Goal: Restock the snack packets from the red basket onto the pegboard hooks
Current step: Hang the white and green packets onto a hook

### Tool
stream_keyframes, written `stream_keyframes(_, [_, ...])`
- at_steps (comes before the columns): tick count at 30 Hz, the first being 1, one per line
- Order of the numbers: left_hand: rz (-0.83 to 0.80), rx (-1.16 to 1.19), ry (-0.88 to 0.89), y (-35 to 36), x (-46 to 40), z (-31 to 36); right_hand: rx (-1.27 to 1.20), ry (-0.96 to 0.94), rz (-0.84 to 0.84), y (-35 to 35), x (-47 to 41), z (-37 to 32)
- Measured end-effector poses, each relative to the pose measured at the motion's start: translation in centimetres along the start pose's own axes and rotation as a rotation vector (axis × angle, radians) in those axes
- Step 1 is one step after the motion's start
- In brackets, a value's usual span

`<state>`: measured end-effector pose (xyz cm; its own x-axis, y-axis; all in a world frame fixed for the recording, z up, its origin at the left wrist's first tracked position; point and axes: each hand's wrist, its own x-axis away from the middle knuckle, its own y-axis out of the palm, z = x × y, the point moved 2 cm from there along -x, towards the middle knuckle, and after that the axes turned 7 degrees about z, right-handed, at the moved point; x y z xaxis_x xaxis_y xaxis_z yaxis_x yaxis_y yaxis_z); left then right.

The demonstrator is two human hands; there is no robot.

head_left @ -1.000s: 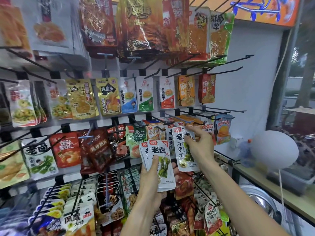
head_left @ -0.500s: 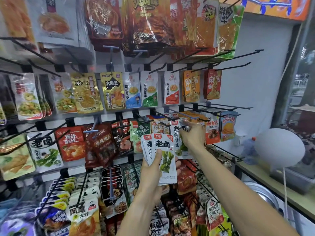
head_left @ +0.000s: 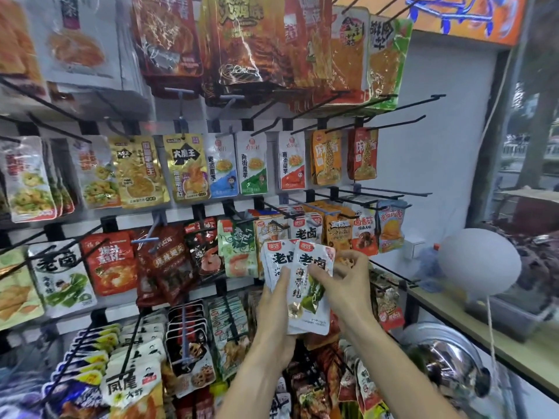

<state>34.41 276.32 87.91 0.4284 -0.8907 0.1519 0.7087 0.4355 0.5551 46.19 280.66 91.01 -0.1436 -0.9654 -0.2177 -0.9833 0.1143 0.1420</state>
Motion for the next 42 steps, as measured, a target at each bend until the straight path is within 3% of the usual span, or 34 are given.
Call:
stream_keyframes(5, [-0.021,0.010,0.100,-0.6,-1.1,-0.2,-0.080,-0.135,0.049,-0.8,-1.2,-1.3])
stream_keyframes(12, [0.095,-0.039,0.240,-1.5,0.6,1.1,0.092,-0.246,0.042,0.0,-3.9,-2.5])
stream_keyframes(18, [0.006,-0.065,0.259,-1.7,1.7,1.8,0.282,-0.257,0.060,0.4,-5.0,-2.6])
stream_keyframes(26, [0.011,-0.049,0.230,-1.3,1.7,2.0,0.517,-0.280,0.051,4.4,-8.6,-1.9])
stream_keyframes(31, [-0.024,-0.024,0.258,-1.6,1.3,1.9,0.597,-0.277,0.053,2.7,-6.3,-1.7])
stream_keyframes(34, [-0.004,-0.034,0.220,-1.1,1.6,1.8,0.375,-0.251,0.056,0.5,-3.0,-2.0])
stream_keyframes(36, [-0.009,-0.029,0.223,-0.6,1.6,1.4,0.173,-0.110,-0.041,0.0,-0.9,-1.9])
stream_keyframes(42, [-0.006,-0.079,0.203,0.8,1.2,-0.5,0.041,0.040,-0.033,-0.4,-0.7,-0.7])
